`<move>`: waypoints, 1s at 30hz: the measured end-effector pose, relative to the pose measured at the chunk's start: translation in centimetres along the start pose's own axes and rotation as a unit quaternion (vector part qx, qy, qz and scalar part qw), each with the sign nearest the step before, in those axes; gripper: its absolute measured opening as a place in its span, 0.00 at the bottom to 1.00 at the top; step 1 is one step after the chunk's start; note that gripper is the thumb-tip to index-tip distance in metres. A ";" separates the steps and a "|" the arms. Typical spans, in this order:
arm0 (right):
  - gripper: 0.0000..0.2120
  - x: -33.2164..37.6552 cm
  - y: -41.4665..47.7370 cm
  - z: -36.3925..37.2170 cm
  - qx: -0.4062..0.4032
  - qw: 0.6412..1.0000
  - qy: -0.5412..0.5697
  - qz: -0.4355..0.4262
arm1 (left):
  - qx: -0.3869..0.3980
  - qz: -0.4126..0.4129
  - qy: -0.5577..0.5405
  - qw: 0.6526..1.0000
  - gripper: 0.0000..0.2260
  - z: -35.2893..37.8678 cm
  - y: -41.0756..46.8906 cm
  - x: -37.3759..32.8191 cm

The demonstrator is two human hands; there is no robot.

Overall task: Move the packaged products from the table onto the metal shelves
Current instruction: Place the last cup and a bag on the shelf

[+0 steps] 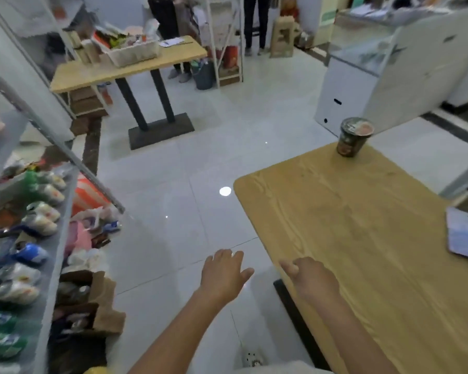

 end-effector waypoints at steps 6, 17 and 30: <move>0.31 -11.6 -3.5 -0.9 -0.040 0.990 0.024 0.136 | 0.016 0.130 0.074 0.989 0.24 0.1 3.1 -10.9; 0.31 -19.9 -7.9 0.8 -0.085 0.934 0.163 0.307 | 0.062 0.281 0.152 0.946 0.24 2.1 5.6 -21.5; 0.29 -24.9 2.5 -4.4 -0.081 0.898 0.164 0.401 | 0.054 0.322 0.164 0.931 0.26 -2.4 20.1 -28.3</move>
Point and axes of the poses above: each hand's wrist, its own y-axis towards the middle knuckle, its own z-axis out of the palm, x = y × z, the point moved 9 cm from there along y, towards the middle knuckle, and after that the axes turned 8 degrees about -z, right-handed, at the moved point
